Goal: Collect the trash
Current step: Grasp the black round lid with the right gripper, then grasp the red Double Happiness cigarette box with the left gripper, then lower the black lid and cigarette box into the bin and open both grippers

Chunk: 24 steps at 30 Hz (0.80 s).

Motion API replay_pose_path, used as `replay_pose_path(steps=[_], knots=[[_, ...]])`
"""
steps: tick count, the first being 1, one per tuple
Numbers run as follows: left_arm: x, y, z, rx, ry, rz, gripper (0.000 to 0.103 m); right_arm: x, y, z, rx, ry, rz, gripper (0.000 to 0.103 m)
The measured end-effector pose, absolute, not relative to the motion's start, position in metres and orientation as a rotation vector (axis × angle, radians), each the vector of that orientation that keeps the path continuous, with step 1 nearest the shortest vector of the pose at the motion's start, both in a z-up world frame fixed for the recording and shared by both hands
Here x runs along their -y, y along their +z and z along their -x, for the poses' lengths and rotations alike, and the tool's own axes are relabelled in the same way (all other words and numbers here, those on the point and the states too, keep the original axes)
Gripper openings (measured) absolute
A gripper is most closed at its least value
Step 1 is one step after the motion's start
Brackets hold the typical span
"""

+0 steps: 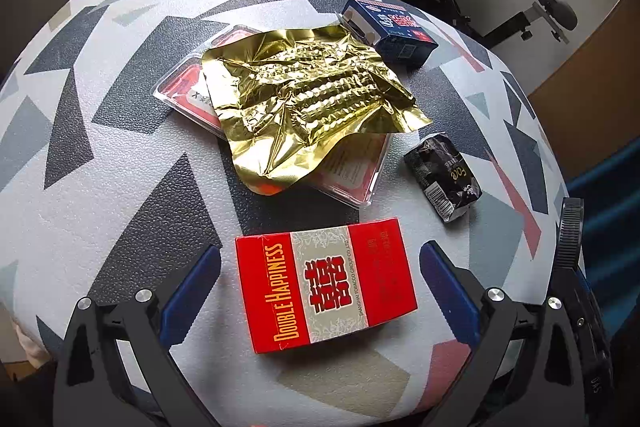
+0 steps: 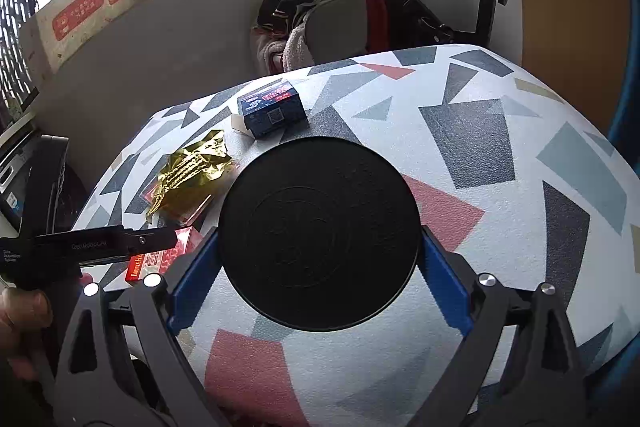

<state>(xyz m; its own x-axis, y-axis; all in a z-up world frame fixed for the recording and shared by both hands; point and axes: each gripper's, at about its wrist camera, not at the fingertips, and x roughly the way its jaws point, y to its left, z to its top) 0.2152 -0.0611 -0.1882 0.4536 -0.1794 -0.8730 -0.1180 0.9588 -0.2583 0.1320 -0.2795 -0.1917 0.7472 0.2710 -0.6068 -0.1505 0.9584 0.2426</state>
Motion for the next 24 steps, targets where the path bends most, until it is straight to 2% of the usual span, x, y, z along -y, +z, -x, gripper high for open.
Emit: replay_pose_path(steps=[14,19,21,24], knots=[[0.088,-0.202,-0.224,-1.081,0.017,0.055,0.097,0.279,-0.210,-0.125,-0.716,0.245,-0.227,0.092],[0.084,-0.202,-0.221,-1.076,0.013,0.043,0.097,0.275,-0.214,-0.123,-0.725,0.253,-0.219,0.092],[0.076,-0.199,-0.217,-1.061,-0.006,0.064,0.091,0.273,-0.214,-0.122,-0.728,0.256,-0.216,0.092],[0.062,-0.195,-0.210,-1.043,-0.076,0.115,0.091,0.270,-0.213,-0.119,-0.729,0.265,-0.209,0.092]])
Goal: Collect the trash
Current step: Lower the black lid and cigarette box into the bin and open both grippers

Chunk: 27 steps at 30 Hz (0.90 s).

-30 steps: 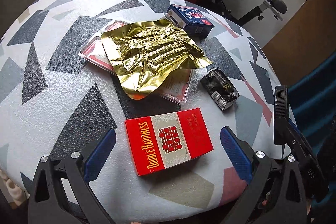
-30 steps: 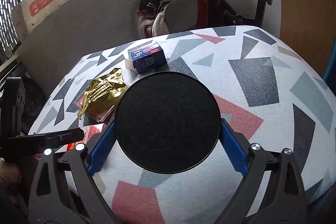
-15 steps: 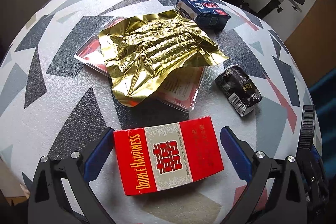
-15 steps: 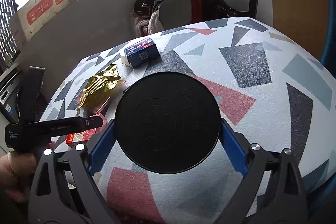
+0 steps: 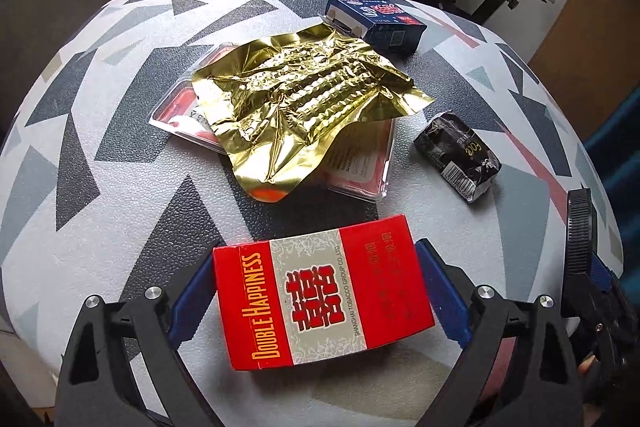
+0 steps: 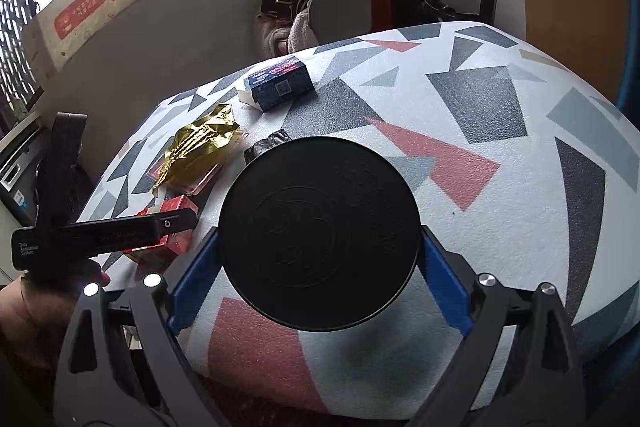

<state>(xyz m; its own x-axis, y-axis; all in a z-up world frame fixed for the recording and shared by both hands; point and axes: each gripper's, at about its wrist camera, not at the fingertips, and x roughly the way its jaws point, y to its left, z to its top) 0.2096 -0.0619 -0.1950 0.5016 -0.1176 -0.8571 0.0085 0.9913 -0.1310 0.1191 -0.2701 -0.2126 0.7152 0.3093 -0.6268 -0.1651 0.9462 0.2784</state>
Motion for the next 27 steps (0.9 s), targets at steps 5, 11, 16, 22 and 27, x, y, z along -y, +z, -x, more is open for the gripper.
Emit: replay_pose_path(steps=[5,11,16,22,27], knots=[[0.039,-0.184,-0.189,-1.005,-0.126,0.117,0.091,0.261,-0.206,-0.112,-0.727,0.284,-0.195,0.092],[0.031,-0.164,-0.146,-0.938,-0.196,0.014,0.091,0.243,-0.196,-0.092,-0.721,0.315,-0.158,0.092],[0.026,-0.151,-0.101,-0.878,-0.255,-0.034,0.091,0.230,-0.189,-0.069,-0.720,0.334,-0.134,0.092],[0.023,-0.142,-0.051,-0.817,-0.323,-0.064,0.091,0.212,-0.194,-0.037,-0.743,0.369,-0.066,0.092],[0.022,-0.141,-0.024,-0.794,-0.339,-0.060,0.091,0.203,-0.205,-0.014,-0.787,0.395,-0.034,0.092]])
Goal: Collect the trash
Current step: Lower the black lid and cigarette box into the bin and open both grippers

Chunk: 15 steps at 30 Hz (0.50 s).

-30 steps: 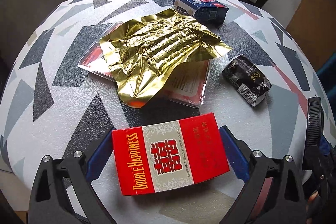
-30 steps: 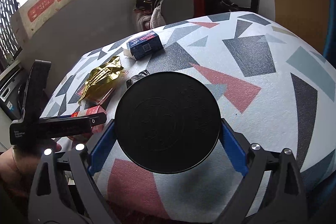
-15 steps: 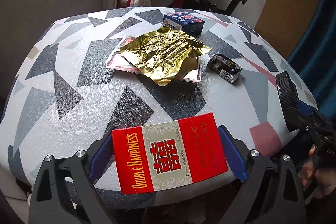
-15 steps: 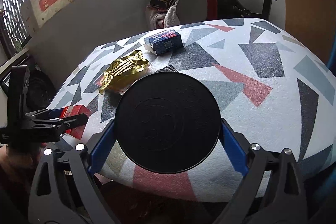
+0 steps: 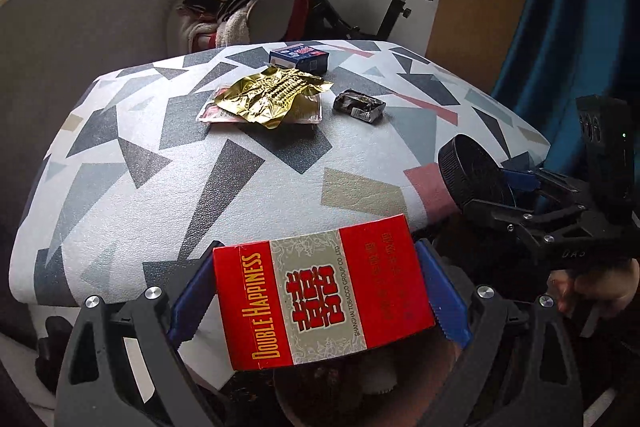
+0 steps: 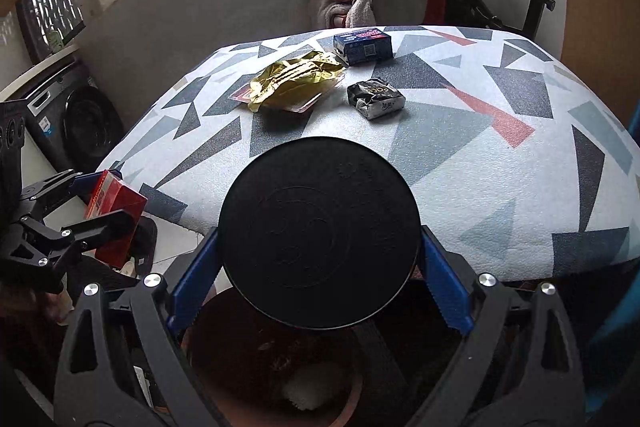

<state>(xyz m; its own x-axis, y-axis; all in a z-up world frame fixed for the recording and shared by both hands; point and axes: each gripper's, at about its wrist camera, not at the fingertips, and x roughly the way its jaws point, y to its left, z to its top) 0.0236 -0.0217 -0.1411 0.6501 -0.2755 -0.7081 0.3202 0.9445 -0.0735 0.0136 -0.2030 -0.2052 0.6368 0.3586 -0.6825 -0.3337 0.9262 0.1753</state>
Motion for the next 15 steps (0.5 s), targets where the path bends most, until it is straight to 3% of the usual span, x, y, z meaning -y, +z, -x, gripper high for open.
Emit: replay_pose_path(steps=[15], knots=[[0.006,-0.126,-0.004,-0.734,-0.310,-0.003,0.091,0.146,-0.238,0.024,-0.935,0.605,0.165,0.092]])
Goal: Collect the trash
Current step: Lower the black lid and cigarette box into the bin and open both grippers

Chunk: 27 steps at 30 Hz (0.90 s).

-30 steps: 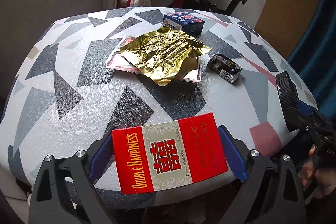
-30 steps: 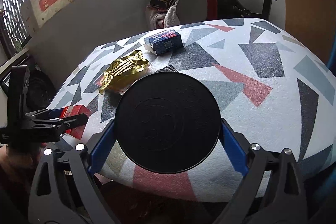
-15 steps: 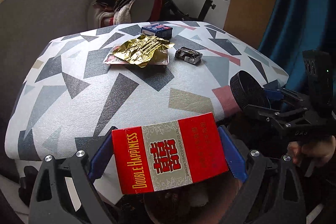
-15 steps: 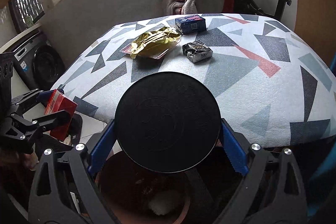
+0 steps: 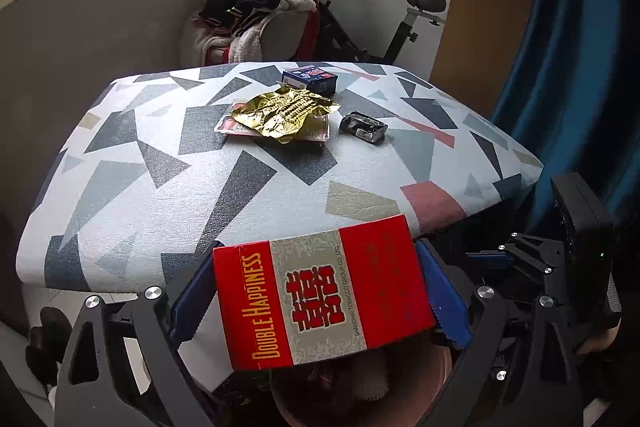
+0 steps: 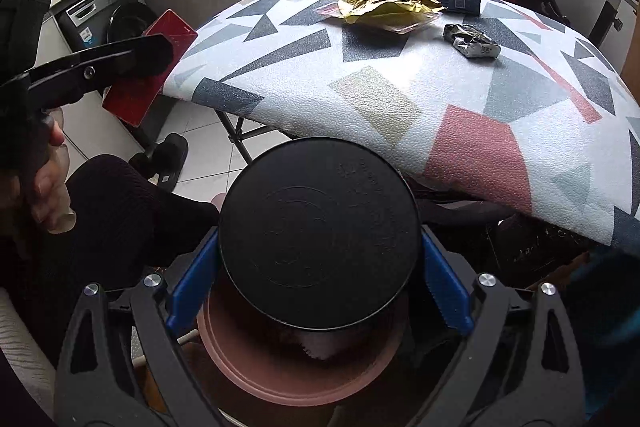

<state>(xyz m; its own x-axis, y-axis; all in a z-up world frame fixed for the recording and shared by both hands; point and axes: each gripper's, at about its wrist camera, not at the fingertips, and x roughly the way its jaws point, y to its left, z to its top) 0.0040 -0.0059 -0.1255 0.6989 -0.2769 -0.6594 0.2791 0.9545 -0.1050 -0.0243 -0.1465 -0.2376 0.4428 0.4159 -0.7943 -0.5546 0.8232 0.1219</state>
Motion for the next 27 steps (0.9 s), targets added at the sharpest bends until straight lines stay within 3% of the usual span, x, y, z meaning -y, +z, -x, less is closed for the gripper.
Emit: replay_pose_path(steps=[13,27], knots=[[0.006,-0.131,-0.004,-0.744,-0.310,0.002,0.091,0.145,-0.248,0.018,-0.981,0.576,0.169,0.097],[0.021,-0.148,-0.002,-0.778,-0.360,-0.033,0.091,0.208,-0.217,0.004,-0.735,0.323,-0.053,0.097]])
